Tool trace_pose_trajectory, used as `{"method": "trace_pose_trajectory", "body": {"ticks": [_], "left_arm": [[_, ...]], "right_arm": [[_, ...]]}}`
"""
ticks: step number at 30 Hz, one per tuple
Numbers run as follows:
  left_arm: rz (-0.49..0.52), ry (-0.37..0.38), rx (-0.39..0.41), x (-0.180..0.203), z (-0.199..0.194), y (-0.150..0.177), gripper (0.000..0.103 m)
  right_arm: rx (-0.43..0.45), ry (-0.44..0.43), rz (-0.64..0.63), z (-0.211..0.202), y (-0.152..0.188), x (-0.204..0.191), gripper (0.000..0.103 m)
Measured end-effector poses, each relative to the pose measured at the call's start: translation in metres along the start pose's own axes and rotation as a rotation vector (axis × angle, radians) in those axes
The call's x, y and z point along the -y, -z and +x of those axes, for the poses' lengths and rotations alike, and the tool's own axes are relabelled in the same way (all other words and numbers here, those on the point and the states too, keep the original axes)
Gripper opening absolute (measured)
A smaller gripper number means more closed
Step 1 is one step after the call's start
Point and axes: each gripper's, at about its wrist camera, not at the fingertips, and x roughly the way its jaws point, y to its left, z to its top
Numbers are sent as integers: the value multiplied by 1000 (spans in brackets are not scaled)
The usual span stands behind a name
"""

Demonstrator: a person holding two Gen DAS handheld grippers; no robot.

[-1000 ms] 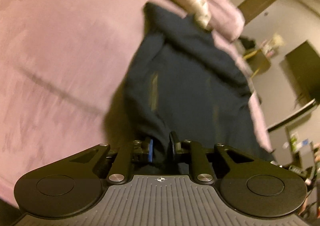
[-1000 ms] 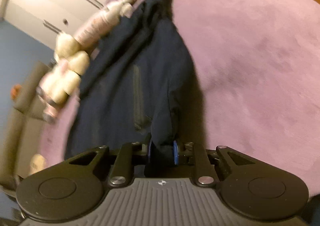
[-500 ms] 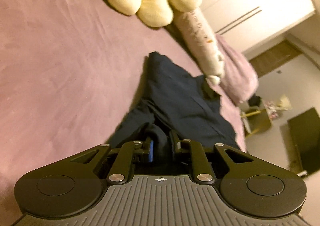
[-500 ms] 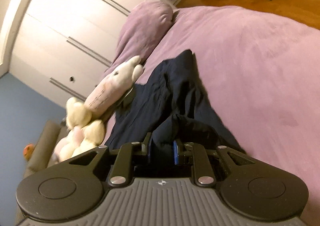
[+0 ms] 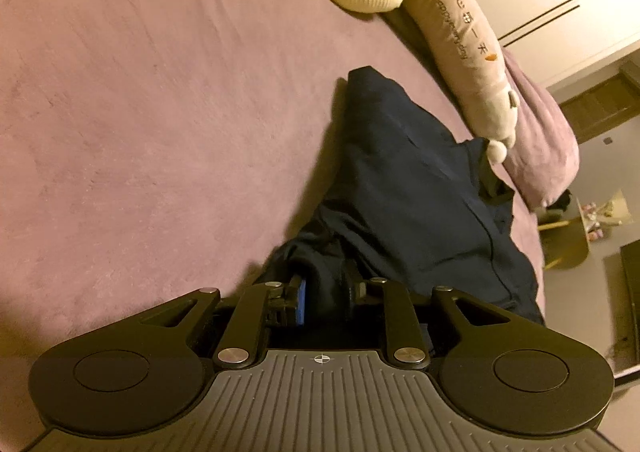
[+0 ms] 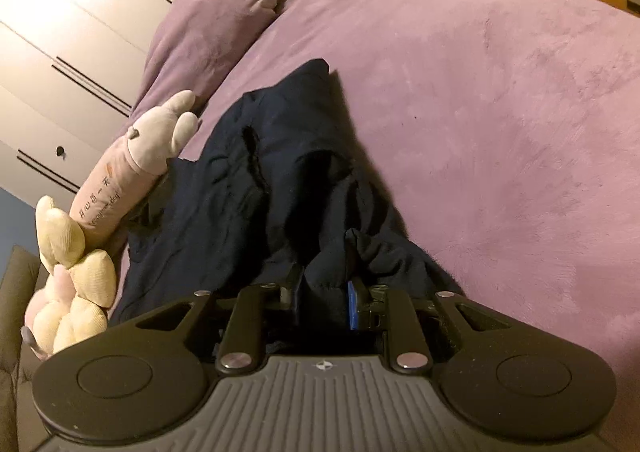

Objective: Fold large clothes

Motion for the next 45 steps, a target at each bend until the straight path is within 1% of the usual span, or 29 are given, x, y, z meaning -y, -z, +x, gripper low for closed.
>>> {"method": "trace_pose_trajectory", "body": {"ticks": [1, 2, 3, 4, 5, 6, 7, 8, 9, 10, 12, 15, 17, 19, 20, 21, 22, 23, 24, 25, 26, 27, 29, 30, 33, 39, 41, 43, 45], "left_arm": [[2, 13, 1, 0, -4, 0, 25], [1, 34, 6, -1, -10, -1, 30], [-4, 58, 16, -2, -18, -2, 37], [-3, 87, 37, -3, -27, -3, 40], [8, 116, 70, -5, -36, -3, 51], [29, 129, 114, -5, -46, -3, 68], [59, 131, 153, -5, -54, -3, 76], [105, 136, 172, -4, -59, -3, 85], [142, 140, 165, -4, -60, -3, 86], [161, 136, 150, -4, -58, -3, 86], [180, 115, 126, -5, -51, -1, 87], [250, 33, 106, 1, -35, 1, 87], [295, 28, 88, 6, -26, 3, 87], [321, 39, 64, 10, -19, 4, 87], [344, 33, 66, 13, -17, 6, 83], [367, 26, 74, 16, -16, 8, 80], [386, 16, 85, 18, -16, 10, 70], [398, -7, 93, 21, -16, 12, 60], [402, -24, 98, 22, -16, 13, 53], [401, -23, 98, 23, -16, 15, 50], [401, -14, 98, 23, -17, 16, 46], [406, -16, 100, 23, -19, 17, 44], [422, -21, 105, 26, -22, 18, 37], [430, -19, 107, 28, -23, 19, 34], [465, -20, 112, 34, -29, 19, 31], [439, -10, 105, 33, -28, 19, 27], [449, -11, 109, 34, -30, 20, 26], [459, -12, 120, 38, -36, 21, 24], [473, 5, 139, 44, -46, 20, 24]], "right_arm": [[-4, -10, -23, -2, -1, 0, 22], [-7, -27, -59, -6, -1, -2, 24], [-7, -43, -86, -11, -2, -4, 26], [0, -72, -96, -19, -4, -3, 31], [16, -112, -87, -30, -6, -1, 34], [38, -158, -69, -40, -7, 3, 43], [67, -201, -58, -51, -7, 7, 57], [101, -206, -71, -61, -6, 8, 66], [133, -196, -107, -68, -5, 8, 78], [144, -184, -161, -72, -4, 6, 79], [122, -145, -229, -69, -3, 3, 79], [88, -73, -322, -51, 3, -9, 78], [81, -54, -369, -40, 4, -18, 77], [77, -29, -415, -32, 4, -26, 66], [75, -8, -444, -27, 4, -30, 63], [72, 13, -474, -25, 5, -32, 55], [65, 35, -510, -24, 7, -33, 47], [63, 55, -539, -21, 8, -34, 43], [64, 69, -561, -18, 9, -36, 32], [70, 71, -579, -20, 11, -36, 29], [81, 69, -587, -21, 11, -37, 29], [90, 68, -590, -22, 12, -37, 29], [102, 67, -560, -23, 9, -33, 30], [111, 66, -533, -25, 7, -30, 36], [141, 57, -486, -29, 1, -24, 43], [97, 75, -516, -12, 0, -29, 43], [87, 82, -530, -10, 2, -31, 32], [98, 92, -553, -15, 6, -34, 15], [115, 82, -559, -24, 8, -37, 11]]}}
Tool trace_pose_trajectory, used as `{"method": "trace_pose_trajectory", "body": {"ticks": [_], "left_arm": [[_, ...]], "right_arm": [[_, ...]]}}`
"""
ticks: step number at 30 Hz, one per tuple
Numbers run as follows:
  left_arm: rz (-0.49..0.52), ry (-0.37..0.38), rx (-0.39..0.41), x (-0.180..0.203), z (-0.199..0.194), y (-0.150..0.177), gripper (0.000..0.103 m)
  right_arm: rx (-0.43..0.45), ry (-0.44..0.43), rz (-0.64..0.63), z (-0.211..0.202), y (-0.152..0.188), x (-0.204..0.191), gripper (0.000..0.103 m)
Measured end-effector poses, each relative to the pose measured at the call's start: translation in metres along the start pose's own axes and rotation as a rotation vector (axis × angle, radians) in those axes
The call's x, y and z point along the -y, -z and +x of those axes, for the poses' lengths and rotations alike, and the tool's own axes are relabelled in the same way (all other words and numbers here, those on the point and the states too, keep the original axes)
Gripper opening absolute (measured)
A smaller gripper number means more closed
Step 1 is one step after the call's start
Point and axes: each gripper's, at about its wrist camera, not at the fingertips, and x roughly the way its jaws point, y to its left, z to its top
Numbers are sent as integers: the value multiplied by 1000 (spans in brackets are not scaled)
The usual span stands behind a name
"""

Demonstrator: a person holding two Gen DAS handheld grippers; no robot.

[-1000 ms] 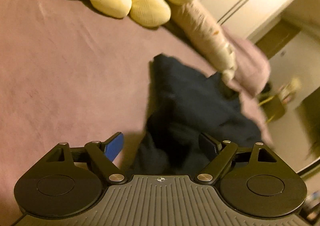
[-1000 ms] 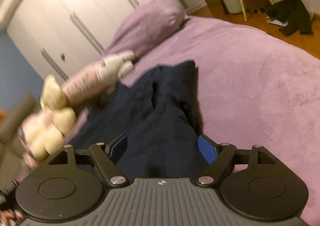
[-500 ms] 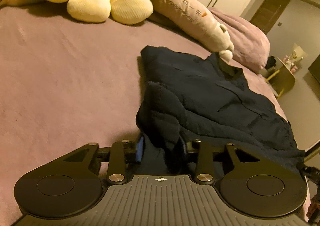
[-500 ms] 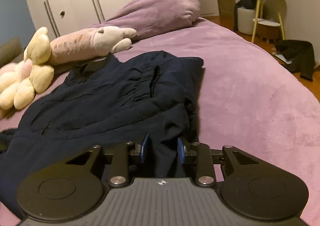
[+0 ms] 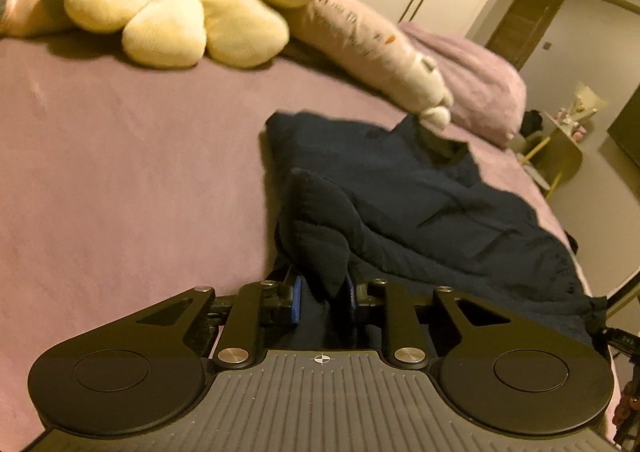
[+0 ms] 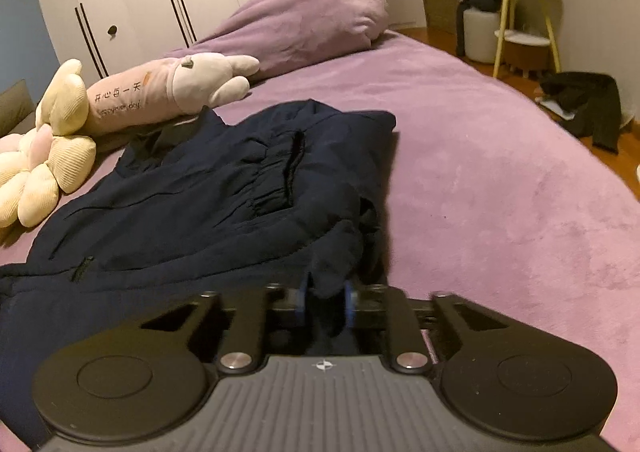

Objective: Fold large clothes

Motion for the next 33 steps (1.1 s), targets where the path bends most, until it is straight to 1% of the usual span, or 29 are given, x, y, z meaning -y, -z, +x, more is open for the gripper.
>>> {"method": "trace_pose_trajectory", "body": {"ticks": [5, 9, 12, 15, 19, 22, 25, 28, 31, 32, 33], "left_arm": [[33, 25, 71, 16, -23, -25, 23], [45, 14, 127, 31, -21, -58, 22], [70, -11, 176, 44, -10, -88, 22], [69, -25, 222, 52, 9, -119, 22], [74, -69, 265, 60, 49, -155, 22], [83, -112, 288, 62, 82, -171, 23], [111, -176, 318, 66, 121, -170, 24], [122, -238, 329, 64, 156, -153, 27], [157, -302, 340, 58, 187, -132, 36], [178, -325, 342, 56, 197, -125, 42], [188, -339, 336, 52, 205, -120, 47]], "right_arm": [[146, -20, -12, -39, -16, -12, 10], [194, -39, 14, -39, -47, -21, 10], [229, -9, 29, -24, -78, -31, 10], [263, 20, 38, -8, -108, -42, 10], [294, 83, 17, 26, -147, -60, 10], [302, 123, 29, 58, -167, -69, 10], [306, 175, 29, 95, -176, -76, 10], [301, 229, 22, 136, -171, -80, 10], [270, 279, 14, 174, -154, -75, 10], [255, 293, 1, 185, -149, -74, 10], [243, 307, -8, 195, -141, -71, 10]]}}
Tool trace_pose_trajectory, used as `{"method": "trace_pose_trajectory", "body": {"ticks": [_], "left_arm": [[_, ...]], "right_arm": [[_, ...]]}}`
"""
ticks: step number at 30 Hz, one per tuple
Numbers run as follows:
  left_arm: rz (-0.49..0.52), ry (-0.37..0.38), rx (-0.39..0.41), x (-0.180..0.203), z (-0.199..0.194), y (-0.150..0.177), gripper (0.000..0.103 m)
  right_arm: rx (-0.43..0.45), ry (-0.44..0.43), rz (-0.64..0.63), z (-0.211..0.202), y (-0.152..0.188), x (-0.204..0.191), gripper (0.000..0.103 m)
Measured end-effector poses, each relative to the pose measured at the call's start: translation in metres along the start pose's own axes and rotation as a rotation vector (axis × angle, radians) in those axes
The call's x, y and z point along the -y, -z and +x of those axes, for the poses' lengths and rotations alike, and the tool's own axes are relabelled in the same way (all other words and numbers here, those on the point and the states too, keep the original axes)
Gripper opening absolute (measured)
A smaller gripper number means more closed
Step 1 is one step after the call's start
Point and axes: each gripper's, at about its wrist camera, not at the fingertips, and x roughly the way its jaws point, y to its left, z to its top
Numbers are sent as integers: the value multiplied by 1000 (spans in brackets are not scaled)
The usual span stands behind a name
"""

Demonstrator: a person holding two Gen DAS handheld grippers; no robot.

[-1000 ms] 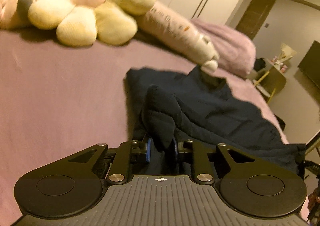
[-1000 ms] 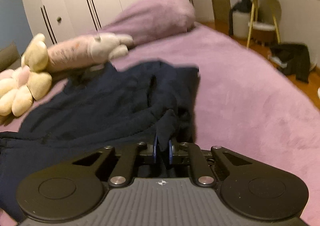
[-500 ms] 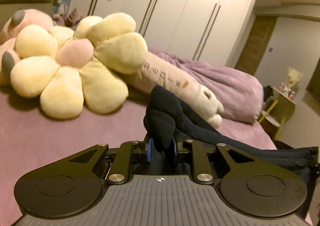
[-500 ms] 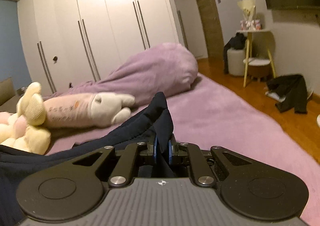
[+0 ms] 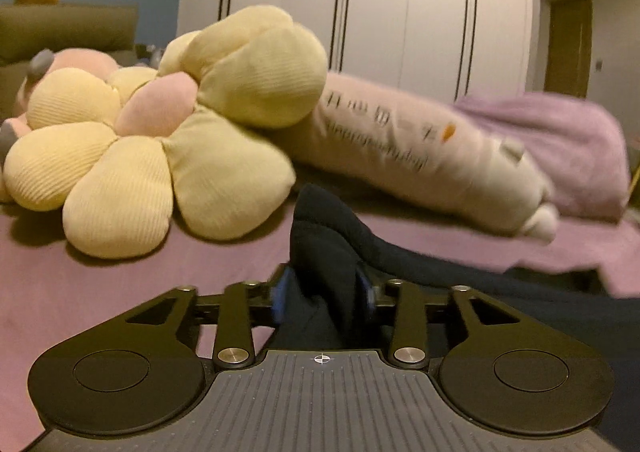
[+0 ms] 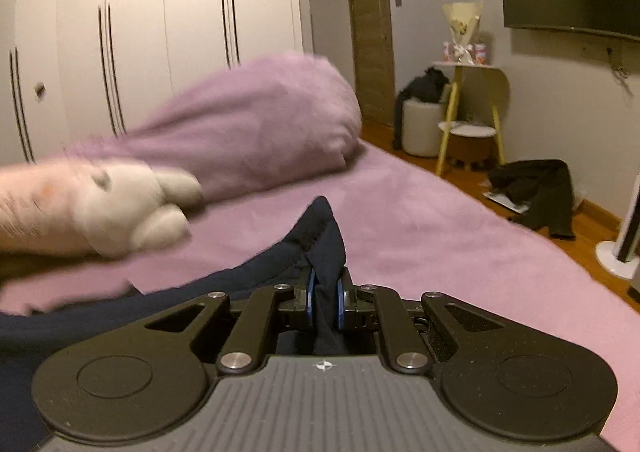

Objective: Fold large clothes

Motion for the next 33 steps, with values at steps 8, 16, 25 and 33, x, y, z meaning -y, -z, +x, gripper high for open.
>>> {"method": "trace_pose_trajectory", "body": {"ticks": [8, 16, 25, 33], "left_arm": [[-131, 14, -113, -20, 42, 29, 74], [-237, 55, -122, -37, 48, 34, 80], [-326, 33, -143, -50, 47, 31, 99], [-383, 92, -274, -114, -22, 44, 102]], "right_arm": [[-60, -25, 102, 38, 35, 19, 16], [-46, -53, 156, 39, 41, 28, 16], [-54, -173, 351, 48, 45, 59, 17], [-170, -333, 684, 11, 46, 123, 34]]}}
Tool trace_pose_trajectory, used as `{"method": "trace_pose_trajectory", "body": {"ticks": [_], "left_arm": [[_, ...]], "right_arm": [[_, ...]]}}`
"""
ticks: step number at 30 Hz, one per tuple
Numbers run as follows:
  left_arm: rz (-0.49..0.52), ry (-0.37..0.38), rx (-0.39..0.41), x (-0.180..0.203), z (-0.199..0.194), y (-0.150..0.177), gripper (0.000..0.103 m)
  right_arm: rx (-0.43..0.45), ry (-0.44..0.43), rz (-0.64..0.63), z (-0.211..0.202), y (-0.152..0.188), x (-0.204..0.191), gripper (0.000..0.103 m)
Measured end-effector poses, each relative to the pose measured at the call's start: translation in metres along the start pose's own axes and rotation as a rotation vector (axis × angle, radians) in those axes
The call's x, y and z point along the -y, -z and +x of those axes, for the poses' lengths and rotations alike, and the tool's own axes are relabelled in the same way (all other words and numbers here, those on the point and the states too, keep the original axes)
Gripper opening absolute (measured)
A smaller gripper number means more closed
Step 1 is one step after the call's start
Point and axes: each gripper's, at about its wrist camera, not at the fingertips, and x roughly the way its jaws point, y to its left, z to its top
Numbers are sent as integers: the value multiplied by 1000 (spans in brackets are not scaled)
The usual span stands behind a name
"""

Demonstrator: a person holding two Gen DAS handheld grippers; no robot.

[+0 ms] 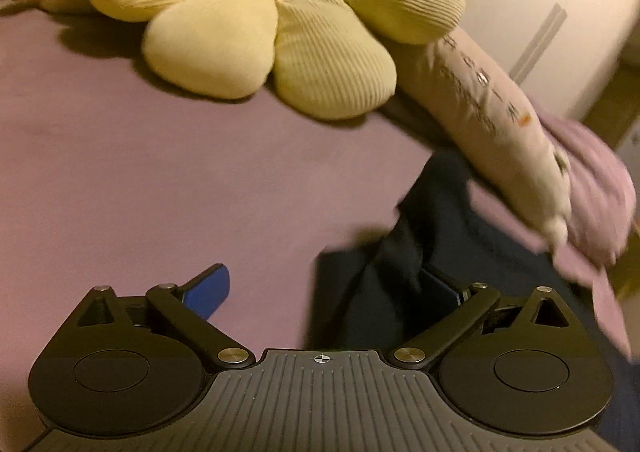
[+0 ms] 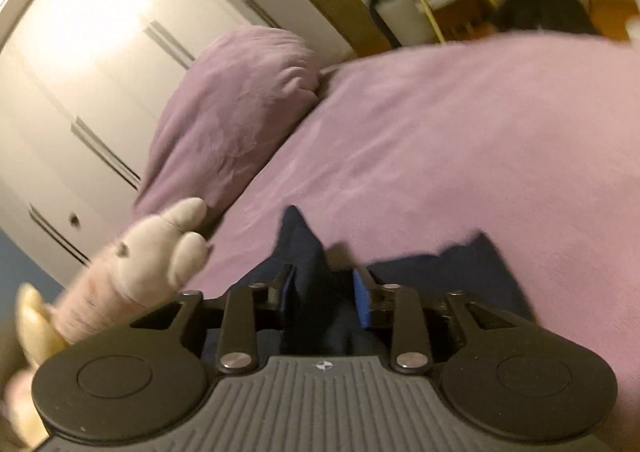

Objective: Fold large clothes

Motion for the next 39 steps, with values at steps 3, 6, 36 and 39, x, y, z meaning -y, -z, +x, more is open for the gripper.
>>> {"method": "trace_pose_trajectory", "body": {"ticks": [3, 6, 36, 39], "left_arm": [[62, 78, -53, -23, -42, 19, 102], [51, 190, -116, -42, -75, 41, 100], [38, 356, -215, 9, -119, 48, 34], [79, 392, -212, 7, -156, 48, 33]], "right_arm": [[-30, -42, -3, -64, 4, 21, 39], [-98, -59, -88, -117, 17, 49, 47], [-276, -222, 23, -150, 42, 58, 17], [-296, -249, 33, -171, 43, 55, 16]]}}
